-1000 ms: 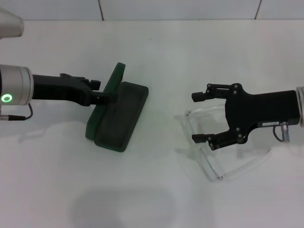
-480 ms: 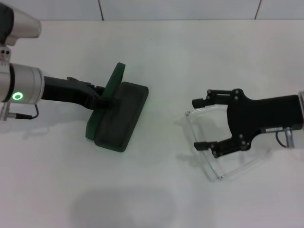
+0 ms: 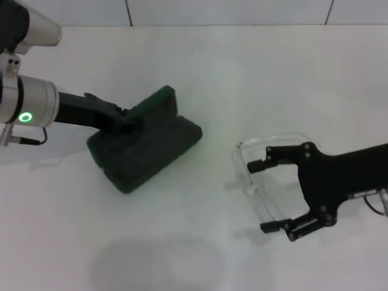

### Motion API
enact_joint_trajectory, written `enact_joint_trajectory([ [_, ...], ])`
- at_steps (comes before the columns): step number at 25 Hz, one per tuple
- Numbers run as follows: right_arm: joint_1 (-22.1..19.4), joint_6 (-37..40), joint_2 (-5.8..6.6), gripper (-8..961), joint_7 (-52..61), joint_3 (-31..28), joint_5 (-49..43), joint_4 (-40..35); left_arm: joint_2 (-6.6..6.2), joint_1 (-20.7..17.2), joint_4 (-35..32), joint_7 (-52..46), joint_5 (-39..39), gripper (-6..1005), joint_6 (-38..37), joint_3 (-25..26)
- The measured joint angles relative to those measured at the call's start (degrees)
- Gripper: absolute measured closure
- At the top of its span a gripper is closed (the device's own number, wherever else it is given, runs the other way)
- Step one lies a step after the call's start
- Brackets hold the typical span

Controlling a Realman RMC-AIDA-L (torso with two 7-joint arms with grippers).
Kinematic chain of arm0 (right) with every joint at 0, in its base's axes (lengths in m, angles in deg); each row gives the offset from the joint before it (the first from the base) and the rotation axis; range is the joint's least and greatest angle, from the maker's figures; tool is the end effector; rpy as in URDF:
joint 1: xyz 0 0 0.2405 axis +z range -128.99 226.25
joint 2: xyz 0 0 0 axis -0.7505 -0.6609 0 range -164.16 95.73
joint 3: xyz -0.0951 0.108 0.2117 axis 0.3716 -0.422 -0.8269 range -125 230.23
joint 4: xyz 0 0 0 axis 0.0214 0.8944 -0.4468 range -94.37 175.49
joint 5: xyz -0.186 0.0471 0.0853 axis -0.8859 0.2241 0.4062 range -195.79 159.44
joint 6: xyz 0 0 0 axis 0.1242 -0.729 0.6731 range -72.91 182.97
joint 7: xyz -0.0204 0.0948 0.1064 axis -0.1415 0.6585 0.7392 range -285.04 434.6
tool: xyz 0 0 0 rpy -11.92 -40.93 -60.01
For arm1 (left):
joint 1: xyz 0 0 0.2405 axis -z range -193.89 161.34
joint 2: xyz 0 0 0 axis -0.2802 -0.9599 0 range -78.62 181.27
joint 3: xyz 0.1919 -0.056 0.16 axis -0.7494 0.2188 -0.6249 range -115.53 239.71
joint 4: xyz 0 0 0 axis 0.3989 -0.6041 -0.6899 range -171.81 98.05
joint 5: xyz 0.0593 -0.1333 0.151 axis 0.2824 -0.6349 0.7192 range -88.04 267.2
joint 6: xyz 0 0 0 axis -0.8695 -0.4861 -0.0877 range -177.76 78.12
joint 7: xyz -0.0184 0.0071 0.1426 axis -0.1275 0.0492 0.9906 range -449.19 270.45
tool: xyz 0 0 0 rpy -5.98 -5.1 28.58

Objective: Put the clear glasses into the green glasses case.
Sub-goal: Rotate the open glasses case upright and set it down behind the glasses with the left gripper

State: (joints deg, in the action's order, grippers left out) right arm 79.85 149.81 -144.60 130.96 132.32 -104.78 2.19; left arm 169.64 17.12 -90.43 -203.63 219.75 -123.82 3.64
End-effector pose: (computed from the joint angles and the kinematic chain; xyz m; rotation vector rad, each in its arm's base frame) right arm 0.2110 0.3068 -0.0113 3.0023 0.3228 -0.7515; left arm -0.2451 0.3788 0.0034 -2.6287 -0.8916 -0.0738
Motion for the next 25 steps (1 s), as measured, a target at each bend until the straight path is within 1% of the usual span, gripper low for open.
enact_joint_trajectory([
  [3,-0.63,0.63,-0.13,68,-0.62,-0.24,-0.05,-0.21,0.03,0.75,-0.13,2.16,0.09,692,0.01,0.00],
  [5,-1.11,0.65,-0.47,69,-1.02,-0.38,-0.39,-0.17,0.03,1.35,-0.16,4.55,0.16,774,0.09,0.01],
  [9,-2.32,0.76,-1.43,69,-3.18,-0.02,-1.32,0.36,0.06,3.48,-0.19,8.28,0.14,786,0.65,-0.06],
  [12,-3.25,0.84,-2.43,69,-3.93,-0.06,-2.81,0.28,0.56,6.15,0.58,13.04,0.14,792,0.91,-1.29],
  [15,-3.80,0.76,-2.83,69,-4.04,-0.24,-3.17,0.61,1.01,8.90,2.40,15.00,0.27,792,2.84,-4.82],
  [17,-4.44,0.64,-3.08,69,-4.35,-0.47,-3.19,0.83,1.23,10.45,3.62,15.06,0.09,792,5.09,-8.25],
  [21,-5.32,0.56,-3.54,69,-4.87,-0.82,-3.21,1.02,1.33,11.12,4.12,15.32,-0.70,793,9.36,-15.62],
  [25,-6.36,0.57,-3.68,69,-5.77,-0.82,-3.23,1.06,1.37,11.55,4.12,15.41,-2.94,793,10.34,-19.25],
])
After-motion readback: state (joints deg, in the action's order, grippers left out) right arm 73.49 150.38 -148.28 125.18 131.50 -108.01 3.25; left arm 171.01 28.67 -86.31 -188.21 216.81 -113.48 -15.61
